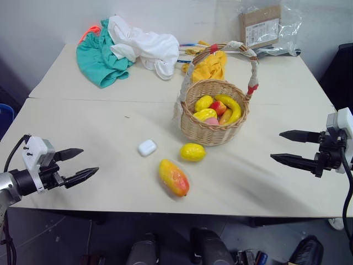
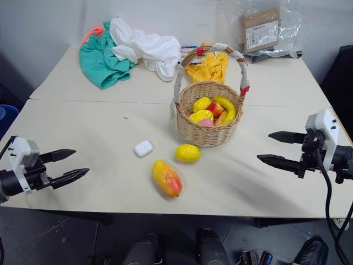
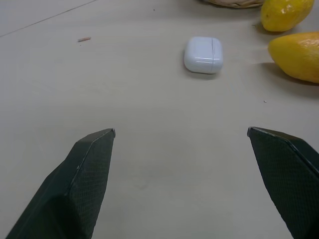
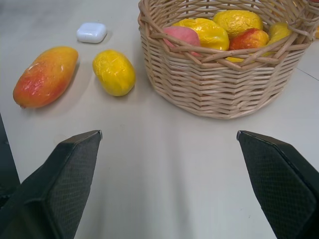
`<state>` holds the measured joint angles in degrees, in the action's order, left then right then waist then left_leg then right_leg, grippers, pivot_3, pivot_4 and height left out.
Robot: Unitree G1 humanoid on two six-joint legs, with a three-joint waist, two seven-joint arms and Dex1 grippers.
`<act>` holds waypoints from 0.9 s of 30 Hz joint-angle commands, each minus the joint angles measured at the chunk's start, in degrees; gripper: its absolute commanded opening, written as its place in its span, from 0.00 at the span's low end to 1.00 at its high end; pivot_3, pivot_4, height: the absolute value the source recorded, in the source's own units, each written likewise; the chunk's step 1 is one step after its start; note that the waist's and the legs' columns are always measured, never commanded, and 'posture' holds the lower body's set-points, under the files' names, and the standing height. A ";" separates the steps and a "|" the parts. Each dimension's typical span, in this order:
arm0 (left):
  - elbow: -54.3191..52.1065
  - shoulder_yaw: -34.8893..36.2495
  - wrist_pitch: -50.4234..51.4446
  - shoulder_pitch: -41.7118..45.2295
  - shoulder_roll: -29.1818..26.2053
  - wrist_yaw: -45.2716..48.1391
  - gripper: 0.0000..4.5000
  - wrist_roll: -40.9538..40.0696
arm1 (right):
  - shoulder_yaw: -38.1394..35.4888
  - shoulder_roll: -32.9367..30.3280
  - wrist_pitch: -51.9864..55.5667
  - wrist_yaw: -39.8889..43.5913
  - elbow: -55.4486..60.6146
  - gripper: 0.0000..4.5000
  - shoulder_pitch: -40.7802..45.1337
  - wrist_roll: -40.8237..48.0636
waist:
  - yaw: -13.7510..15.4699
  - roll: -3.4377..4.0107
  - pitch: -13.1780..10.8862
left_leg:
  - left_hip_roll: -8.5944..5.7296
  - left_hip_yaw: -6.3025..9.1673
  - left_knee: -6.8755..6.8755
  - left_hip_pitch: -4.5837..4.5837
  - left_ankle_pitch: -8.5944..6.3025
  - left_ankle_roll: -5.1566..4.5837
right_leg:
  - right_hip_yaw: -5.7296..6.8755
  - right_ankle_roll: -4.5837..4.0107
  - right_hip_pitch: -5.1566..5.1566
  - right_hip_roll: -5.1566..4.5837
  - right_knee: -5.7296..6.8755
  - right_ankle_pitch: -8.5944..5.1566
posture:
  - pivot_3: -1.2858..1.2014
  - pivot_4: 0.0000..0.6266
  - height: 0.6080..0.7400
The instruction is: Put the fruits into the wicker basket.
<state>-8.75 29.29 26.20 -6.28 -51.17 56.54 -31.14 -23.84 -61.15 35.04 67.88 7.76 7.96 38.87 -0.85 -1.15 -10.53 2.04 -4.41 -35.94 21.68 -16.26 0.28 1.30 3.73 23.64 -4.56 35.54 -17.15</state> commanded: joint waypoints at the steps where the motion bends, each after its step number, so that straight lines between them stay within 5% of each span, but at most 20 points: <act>1: -2.06 1.64 -0.69 -1.20 -0.23 0.57 0.99 -0.25 | -2.06 -0.87 -0.82 0.01 1.03 1.00 0.97 0.06 | -0.09 0.00 0.00 | 0.00 0.00 0.01 0.00 -0.01 0.01 | 0.00 0.00 0.00 0.00 0.00 0.00 | 0.52 0.24 1.00; 27: -0.36 -1.77 1.33 5.91 1.05 -1.95 0.99 -1.46 | -2.43 -1.03 3.41 -1.33 3.65 1.00 1.66 2.59 | -0.70 0.00 0.00 | 0.01 -0.01 -0.04 0.00 0.00 0.01 | 0.01 0.01 0.01 0.01 0.06 0.01 | 0.52 0.24 1.00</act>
<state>-8.25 27.75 27.16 -1.77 -50.22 54.93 -31.29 -23.88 -61.14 36.67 66.11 9.12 8.75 38.85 -1.55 -1.15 -10.53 2.05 -4.42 -35.99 21.68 -16.25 0.28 1.31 3.75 23.64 -4.55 35.63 -17.14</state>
